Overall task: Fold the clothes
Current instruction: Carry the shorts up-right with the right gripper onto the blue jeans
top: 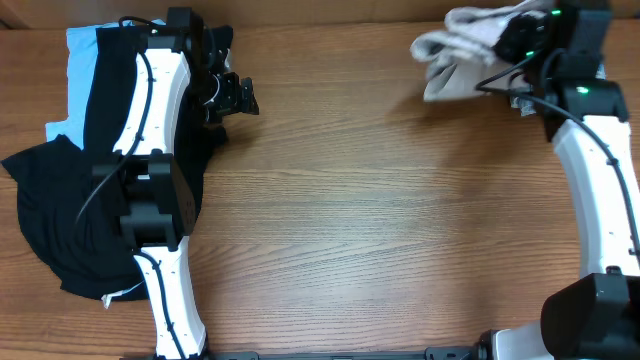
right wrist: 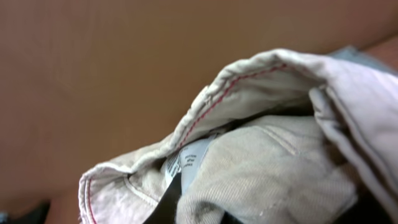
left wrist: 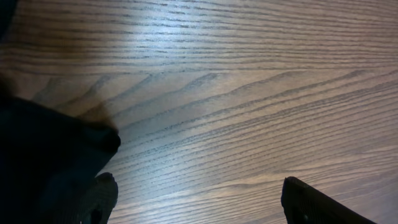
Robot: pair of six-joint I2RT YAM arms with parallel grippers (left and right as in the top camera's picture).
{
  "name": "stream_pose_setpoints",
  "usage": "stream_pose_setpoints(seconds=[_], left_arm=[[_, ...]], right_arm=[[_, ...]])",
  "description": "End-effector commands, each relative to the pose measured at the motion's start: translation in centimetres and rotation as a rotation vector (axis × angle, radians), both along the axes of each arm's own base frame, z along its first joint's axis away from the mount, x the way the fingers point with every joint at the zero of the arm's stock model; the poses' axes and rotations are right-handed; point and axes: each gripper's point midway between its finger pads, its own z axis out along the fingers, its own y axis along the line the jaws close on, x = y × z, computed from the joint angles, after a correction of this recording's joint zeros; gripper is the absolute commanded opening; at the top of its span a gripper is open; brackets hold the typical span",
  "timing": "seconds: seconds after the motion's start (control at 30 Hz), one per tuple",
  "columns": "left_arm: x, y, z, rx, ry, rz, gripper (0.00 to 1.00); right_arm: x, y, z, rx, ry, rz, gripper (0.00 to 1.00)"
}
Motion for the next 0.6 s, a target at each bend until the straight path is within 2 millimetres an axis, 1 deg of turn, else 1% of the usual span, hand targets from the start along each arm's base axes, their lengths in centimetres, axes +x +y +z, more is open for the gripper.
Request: stream_pose_setpoints(seconds=[0.0,0.07,0.1,0.17,0.23,0.33,0.43,0.47,0.53,0.57], left_arm=[[0.4,-0.2,0.4,0.009,-0.028,-0.023,0.88],[0.5,-0.2,0.4,0.009,-0.031,-0.024,0.88],[0.6,-0.2,0.4,0.009,-0.033,-0.023,0.88],[0.7,-0.2,0.5,0.009,-0.038,-0.024,0.88],[0.8,-0.2,0.5,0.008,-0.044,-0.021,0.87],[1.1,-0.2,0.5,0.007,-0.054,-0.012,0.87],[1.4,-0.2,0.6,0.006,-0.062,-0.009,0.87],[1.4,-0.2,0.6,0.006,-0.064,-0.009,0.87],[1.5,-0.2,0.6,0.006,-0.070,-0.009,0.87],[1.6,-0.2,0.6,0.006,-0.074,-0.009,0.87]], right_arm=[[0.2,-2.2,6.7,-0.032,-0.200,-0.017,0.04],[0.5,-3.2,8.4,-0.042,-0.272,-0.031,0.04],[0.9,-4.0,10.2,-0.057,-0.352,-0.046,0.04],[1.4,-4.9,11.7,-0.071,-0.427,-0.060,0.04],[2.1,-5.7,12.4,-0.080,-0.486,-0.072,0.04],[3.7,-6.7,12.4,-0.096,-0.554,-0.085,0.04],[5.6,-8.7,12.1,-0.124,-0.663,-0.123,0.04],[6.0,-9.3,12.1,-0.133,-0.697,-0.140,0.04],[6.8,-10.8,11.5,-0.152,-0.770,-0.187,0.04],[7.3,-11.6,10.8,-0.158,-0.789,-0.207,0.04]])
